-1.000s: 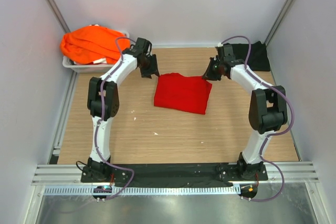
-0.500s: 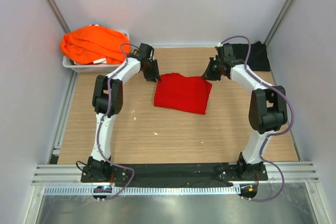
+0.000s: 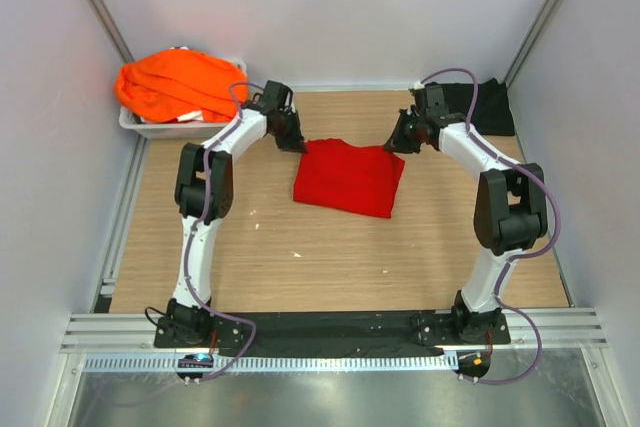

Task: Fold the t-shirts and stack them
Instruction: Fold the tshirt

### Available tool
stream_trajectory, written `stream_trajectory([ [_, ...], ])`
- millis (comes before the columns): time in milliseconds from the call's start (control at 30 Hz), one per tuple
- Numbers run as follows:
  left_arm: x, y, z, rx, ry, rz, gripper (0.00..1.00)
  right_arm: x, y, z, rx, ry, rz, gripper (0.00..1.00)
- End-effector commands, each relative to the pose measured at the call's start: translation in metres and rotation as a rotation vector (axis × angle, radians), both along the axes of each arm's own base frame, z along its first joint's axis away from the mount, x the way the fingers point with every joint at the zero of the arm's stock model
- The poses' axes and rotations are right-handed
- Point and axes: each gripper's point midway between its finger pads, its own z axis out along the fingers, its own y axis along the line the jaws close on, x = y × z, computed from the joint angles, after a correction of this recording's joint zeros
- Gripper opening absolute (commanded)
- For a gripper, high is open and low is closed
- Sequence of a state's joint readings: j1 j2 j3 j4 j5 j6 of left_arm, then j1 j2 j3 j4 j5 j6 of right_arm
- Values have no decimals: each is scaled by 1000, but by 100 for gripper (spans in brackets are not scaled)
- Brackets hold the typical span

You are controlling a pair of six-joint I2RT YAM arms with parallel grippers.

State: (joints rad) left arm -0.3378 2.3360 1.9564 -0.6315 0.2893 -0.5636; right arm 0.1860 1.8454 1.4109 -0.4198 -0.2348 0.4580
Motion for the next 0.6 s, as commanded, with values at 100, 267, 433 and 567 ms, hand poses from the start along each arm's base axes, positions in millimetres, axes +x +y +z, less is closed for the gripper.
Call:
stream_trajectory([
  [100, 2, -16, 103, -99, -215, -80, 0, -5, 0, 45, 28, -104, 0, 1],
  [267, -2, -28, 113, -118, -234, -115, 0, -13, -4, 43, 18, -102, -24, 1],
  [433, -6, -46, 116, -148, -247, -180, 0, -21, -13, 31, -12, -80, -59, 1],
  [567, -4, -61, 118, -162, -268, -233, 0, -27, -27, 26, -54, -84, -120, 1],
])
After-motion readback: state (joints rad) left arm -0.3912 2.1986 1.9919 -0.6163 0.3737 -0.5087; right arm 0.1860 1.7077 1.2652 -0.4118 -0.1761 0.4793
